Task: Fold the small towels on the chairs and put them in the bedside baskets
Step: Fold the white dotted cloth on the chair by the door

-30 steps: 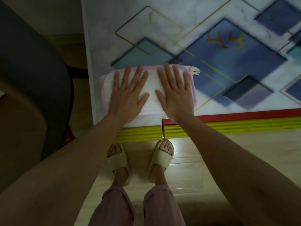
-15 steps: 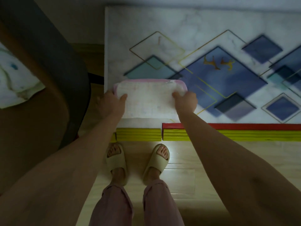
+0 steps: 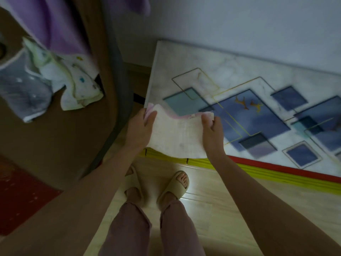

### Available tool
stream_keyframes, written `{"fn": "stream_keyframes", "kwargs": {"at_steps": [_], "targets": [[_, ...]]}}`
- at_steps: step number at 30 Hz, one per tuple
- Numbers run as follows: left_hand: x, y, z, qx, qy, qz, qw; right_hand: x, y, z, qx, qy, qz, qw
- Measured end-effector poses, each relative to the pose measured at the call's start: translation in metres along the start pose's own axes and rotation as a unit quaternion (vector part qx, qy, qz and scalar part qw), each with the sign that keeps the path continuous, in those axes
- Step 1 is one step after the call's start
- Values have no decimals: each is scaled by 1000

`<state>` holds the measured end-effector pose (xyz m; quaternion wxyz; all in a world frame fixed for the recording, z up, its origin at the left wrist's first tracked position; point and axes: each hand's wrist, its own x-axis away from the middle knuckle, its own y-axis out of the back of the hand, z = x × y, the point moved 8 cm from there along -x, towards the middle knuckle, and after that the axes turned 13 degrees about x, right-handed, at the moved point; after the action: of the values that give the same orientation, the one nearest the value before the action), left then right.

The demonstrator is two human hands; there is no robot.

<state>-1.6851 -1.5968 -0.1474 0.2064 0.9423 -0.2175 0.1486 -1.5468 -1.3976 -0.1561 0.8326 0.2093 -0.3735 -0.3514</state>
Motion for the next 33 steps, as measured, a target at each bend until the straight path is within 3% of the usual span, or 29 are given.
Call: {"fn": "stream_keyframes", "kwargs": {"at_steps": [6, 12, 20, 23, 25, 27, 33], "targets": [[40, 106, -10, -73, 8, -78, 994, 81, -23, 71, 56, 96, 77, 991], [69, 234, 38, -87, 68, -186, 976, 143, -106, 125, 121, 165, 154, 967], [75, 339, 124, -50, 135, -214, 966, 142, -219, 203, 233, 244, 137, 931], [71, 353, 150, -59, 166, -195, 965, 129, -249, 225, 323, 255, 65, 909], [61, 359, 161, -96, 143, -172, 970, 128, -260, 231, 391, 245, -14, 887], [48, 362, 159, -112, 106, -161, 975, 137, -271, 226, 386, 226, -40, 894], [4, 341, 123, -154, -79, -16, 985, 171, -326, 177, 292, 162, 55, 941]]}}
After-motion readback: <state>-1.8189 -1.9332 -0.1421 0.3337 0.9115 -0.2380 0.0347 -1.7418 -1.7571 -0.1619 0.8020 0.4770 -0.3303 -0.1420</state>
